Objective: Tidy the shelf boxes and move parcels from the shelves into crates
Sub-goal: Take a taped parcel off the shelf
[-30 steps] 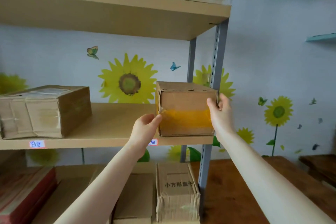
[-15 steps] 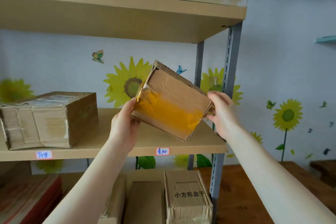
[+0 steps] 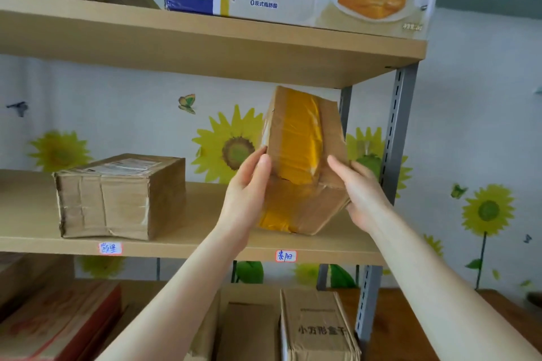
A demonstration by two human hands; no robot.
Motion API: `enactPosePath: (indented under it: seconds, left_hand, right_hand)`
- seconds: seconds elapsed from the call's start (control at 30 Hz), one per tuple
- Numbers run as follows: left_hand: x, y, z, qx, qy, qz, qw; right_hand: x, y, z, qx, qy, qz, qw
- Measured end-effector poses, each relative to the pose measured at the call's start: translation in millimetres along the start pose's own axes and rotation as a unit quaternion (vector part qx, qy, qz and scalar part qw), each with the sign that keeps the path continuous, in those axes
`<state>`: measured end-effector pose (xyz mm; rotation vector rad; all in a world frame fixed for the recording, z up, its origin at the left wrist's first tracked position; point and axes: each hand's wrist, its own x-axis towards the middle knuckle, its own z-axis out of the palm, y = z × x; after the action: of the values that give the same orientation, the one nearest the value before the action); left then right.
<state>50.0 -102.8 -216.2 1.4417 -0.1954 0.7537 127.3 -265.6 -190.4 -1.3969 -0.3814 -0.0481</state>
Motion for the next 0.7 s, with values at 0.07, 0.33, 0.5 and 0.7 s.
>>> enactPosePath:
  seconds: [0.07, 0.33, 0.5, 0.7]
  left_hand:
    - [-1, -6, -3, 0.012, 0.010, -0.005, 1.000]
    - [4, -17, -15, 0.044, 0.014, -0.187, 0.981]
    - [8, -29, -12, -0.023, 0.065, -0.138, 0.988]
    - [13, -19, -1, -0.088, 0.051, -0.119, 0.988]
  right_hand:
    - [1, 3, -7, 0.062, 0.016, 0.001, 0.998]
    - [6, 22, -34, 0.176, 0.012, -0.007, 0.984]
    - [8, 24, -45, 0.166, 0.048, -0.051, 0.984]
    - [7, 49, -40, -0.097, 0.140, -0.094, 0.981]
